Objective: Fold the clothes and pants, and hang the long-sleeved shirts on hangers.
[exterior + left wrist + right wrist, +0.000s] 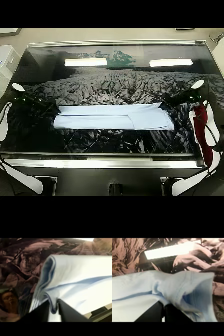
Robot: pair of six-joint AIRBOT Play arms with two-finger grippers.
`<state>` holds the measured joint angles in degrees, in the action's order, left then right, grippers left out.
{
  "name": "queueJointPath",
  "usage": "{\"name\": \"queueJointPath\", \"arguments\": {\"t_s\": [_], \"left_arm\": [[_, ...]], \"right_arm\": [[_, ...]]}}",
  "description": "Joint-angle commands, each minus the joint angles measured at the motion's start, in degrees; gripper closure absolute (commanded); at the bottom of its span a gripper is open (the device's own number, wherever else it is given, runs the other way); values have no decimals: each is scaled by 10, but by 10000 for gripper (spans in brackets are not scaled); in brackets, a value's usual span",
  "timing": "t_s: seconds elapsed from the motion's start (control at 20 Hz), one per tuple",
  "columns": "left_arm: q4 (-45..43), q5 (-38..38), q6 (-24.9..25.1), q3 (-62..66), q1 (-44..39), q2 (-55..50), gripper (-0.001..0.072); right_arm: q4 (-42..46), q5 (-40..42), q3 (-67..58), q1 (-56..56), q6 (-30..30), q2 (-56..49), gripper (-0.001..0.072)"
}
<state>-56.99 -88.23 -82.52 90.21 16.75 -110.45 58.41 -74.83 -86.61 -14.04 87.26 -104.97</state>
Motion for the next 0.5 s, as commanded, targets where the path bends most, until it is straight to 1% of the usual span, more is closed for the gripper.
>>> {"name": "queueJointPath", "arguments": {"t_s": [0.0, 0.05, 0.1, 0.15, 0.2, 0.25, 0.35, 0.45], "left_arm": [[2, -53, 5, 12, 5, -7, 221], [0, -84, 13, 24, 12, -6, 141], [-3, -104, 15, 35, 21, 0, 104], [-11, -115, 15, 48, 33, 12, 48], [-23, -115, 15, 56, 46, 28, 41], [-37, -113, 13, 58, 57, 46, 41], [-64, -115, -7, 58, 74, 76, 41], [-69, -115, -24, 57, 78, 106, 42]], "right_arm": [[-7, -28, -2, -3, 0, 9, 517], [-7, -35, -3, -13, -1, 21, 235], [-5, -41, -3, -31, -4, 36, 95], [-5, -51, -3, -54, -4, 45, 58], [-5, -74, -3, -85, -2, 48, 15], [-4, -107, -2, -111, -3, 47, -3], [-3, -119, 22, -148, -15, 45, -8], [-3, -93, 55, -156, -45, 38, -8]]}}
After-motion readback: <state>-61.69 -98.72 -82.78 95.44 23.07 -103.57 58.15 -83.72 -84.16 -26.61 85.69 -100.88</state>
